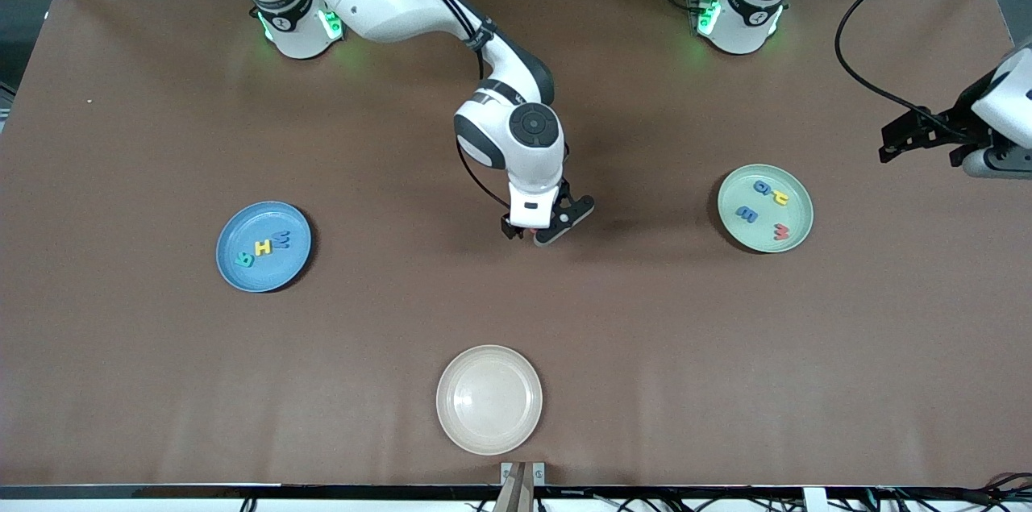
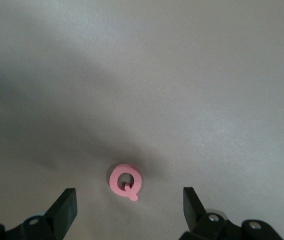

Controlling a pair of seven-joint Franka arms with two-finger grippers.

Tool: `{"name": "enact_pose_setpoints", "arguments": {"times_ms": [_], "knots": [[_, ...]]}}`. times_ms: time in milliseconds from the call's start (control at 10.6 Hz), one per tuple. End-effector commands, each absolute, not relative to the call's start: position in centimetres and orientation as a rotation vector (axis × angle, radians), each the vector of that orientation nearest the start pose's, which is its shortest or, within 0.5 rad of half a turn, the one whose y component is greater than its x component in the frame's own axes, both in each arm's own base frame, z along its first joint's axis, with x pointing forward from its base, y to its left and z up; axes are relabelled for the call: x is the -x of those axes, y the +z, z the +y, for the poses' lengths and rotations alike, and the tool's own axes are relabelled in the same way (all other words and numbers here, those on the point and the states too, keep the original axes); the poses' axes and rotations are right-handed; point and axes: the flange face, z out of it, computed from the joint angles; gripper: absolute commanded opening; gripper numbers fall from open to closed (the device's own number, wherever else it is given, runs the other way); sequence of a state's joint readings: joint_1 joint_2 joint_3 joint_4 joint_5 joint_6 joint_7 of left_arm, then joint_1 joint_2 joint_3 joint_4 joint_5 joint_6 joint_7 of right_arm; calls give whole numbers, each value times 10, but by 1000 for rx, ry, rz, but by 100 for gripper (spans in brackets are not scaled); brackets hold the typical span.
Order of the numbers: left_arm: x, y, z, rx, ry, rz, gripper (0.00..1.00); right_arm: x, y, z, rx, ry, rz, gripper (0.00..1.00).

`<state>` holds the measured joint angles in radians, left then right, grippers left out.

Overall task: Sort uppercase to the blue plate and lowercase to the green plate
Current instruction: 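Release the w on the green plate and withdraw the left gripper, then grasp the pink Q with the right gripper and lift it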

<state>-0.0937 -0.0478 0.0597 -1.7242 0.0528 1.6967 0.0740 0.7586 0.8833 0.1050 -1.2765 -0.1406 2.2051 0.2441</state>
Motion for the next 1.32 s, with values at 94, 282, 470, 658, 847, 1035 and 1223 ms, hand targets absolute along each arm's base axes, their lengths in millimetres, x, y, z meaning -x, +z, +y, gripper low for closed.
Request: {"name": "enact_pose_setpoints", "arguments": {"times_ms": [94, 282, 470, 658, 847, 1035, 1223], "knots": [[-554, 614, -59, 2972, -90, 294, 100, -508, 207, 566, 2984, -99, -1026, 91], [-555, 620, -40, 3028, -111, 136, 100, -504, 196, 570, 2980, -100, -1029, 89], [-552, 625, -35, 3036, -124, -13, 100, -504, 192, 571, 2981, -109, -1010, 85], [-549, 628, -26, 3059, -116, -61, 100, -504, 191, 571, 2983, -107, -1005, 84], [-547, 630, -28, 3106, -118, -163, 100, -504, 190, 570, 2990, -105, -985, 83], [-546, 632, -37, 3104, -124, -145, 100, -504, 184, 568, 3001, -95, -967, 81], [-546, 632, -33, 3105, -123, -147, 100, -506, 180, 565, 3006, -88, -963, 79]]}}
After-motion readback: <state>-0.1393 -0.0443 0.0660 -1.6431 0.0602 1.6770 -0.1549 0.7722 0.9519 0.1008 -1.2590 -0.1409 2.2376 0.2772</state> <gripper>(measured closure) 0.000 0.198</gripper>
